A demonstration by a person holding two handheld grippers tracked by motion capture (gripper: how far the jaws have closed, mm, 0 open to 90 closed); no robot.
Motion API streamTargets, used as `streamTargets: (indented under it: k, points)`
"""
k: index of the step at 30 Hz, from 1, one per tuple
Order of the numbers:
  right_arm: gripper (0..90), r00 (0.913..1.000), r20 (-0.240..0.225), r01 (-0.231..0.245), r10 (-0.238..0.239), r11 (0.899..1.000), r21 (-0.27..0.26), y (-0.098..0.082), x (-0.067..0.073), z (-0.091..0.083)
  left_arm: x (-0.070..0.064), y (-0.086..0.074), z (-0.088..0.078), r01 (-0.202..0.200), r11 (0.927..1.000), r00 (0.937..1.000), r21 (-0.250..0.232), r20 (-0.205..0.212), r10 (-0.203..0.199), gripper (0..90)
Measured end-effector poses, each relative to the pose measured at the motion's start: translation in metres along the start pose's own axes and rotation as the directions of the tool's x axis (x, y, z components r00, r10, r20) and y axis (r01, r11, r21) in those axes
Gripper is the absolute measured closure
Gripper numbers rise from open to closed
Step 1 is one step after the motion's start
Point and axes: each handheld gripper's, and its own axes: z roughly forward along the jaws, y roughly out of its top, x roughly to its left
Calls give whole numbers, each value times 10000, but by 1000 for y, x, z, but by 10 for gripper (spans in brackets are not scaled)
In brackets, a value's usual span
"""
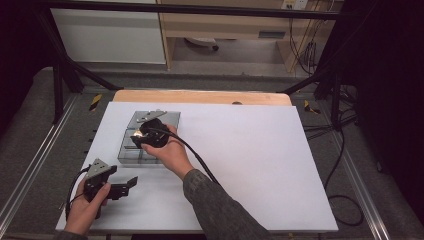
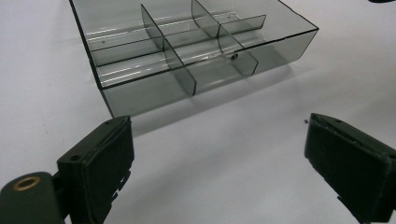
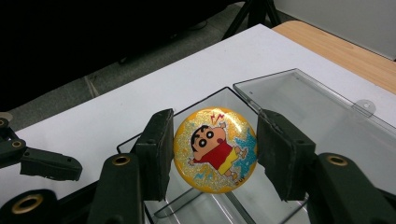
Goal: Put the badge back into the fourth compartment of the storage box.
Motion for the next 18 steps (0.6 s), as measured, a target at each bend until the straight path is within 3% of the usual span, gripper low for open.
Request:
streamTargets:
  k: [18]
  points:
    - [477, 9992, -211, 332, -327, 9992, 209, 3, 12, 11, 0, 0, 0, -5, 10000, 10000, 28, -12, 5, 84]
